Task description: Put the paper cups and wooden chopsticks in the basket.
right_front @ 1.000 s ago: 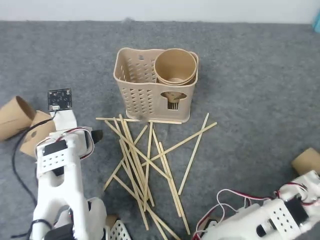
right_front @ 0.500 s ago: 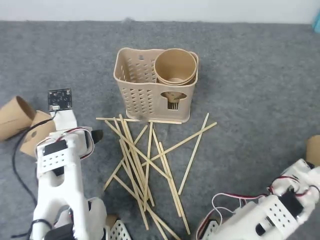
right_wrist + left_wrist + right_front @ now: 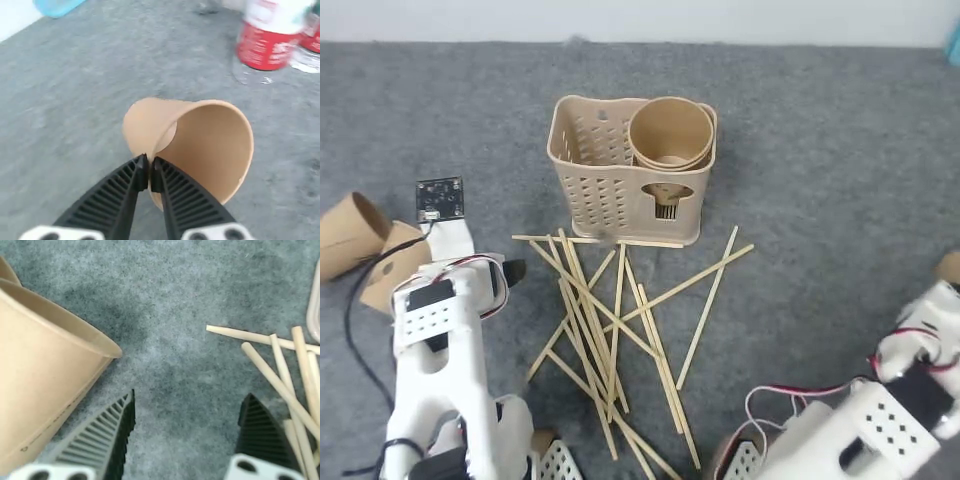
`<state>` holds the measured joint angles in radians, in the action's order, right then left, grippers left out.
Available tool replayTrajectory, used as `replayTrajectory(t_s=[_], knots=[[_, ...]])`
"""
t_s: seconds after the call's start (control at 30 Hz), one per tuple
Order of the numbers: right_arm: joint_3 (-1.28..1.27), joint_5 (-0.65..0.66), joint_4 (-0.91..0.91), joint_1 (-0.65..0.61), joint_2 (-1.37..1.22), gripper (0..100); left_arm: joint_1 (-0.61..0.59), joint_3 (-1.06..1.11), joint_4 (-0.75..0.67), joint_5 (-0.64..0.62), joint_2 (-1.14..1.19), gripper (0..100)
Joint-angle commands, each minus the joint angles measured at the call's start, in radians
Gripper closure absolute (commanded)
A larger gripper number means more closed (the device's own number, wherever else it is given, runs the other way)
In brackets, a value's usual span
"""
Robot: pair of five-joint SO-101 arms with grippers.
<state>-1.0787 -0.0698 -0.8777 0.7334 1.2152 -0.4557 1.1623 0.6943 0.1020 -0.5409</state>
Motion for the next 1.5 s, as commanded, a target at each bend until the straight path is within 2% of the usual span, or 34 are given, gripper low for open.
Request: replayTrajectory(t_s=[0.0,0.2,0.43,0.57,0.7,0.77,0.83,0.9,0.97,1.07,1.23,1.37,1.47], knots=[[0.147,0.163,-0.142,-0.116,0.004,99.1,0.006,-0.004,-0.018,0.012,-0.028,68],[0.376,0.367,-0.449,-0.262,-0.039,99.1,0.005,-0.005,-0.018,0.012,-0.028,68],[0.635,0.580,-0.811,-0.337,-0.360,99.1,0.005,-0.005,-0.018,0.012,-0.028,68],[0.709,0.594,-0.854,-0.383,-0.513,99.1,0.005,-0.005,-0.018,0.012,-0.028,68],[0.724,0.574,-0.854,-0.438,-0.539,98.0,0.003,-0.005,-0.018,0.012,-0.028,68],[0.726,0.514,-0.865,-0.475,-0.539,91.3,0.003,-0.005,-0.018,0.012,-0.028,68],[0.727,0.474,-0.881,-0.506,-0.530,78.8,0.003,-0.005,-0.018,0.012,-0.028,68],[0.727,0.486,-0.898,-0.550,-0.513,66.6,0.003,-0.005,-0.018,0.012,-0.028,68],[0.727,0.483,-0.915,-0.588,-0.486,60.4,0.003,-0.005,-0.018,0.012,-0.028,68],[0.729,0.427,-0.915,-0.604,-0.417,63.9,0.003,-0.005,-0.018,0.012,-0.028,68],[0.730,0.324,-0.915,-0.576,-0.242,76.1,0.003,-0.005,-0.018,0.012,-0.028,68],[0.706,0.311,-0.917,-0.421,-0.071,87.8,0.002,-0.007,-0.017,0.009,-0.028,68],[0.597,0.313,-0.915,-0.294,0.033,98.7,0.002,-0.010,-0.015,0.008,-0.028,68]])
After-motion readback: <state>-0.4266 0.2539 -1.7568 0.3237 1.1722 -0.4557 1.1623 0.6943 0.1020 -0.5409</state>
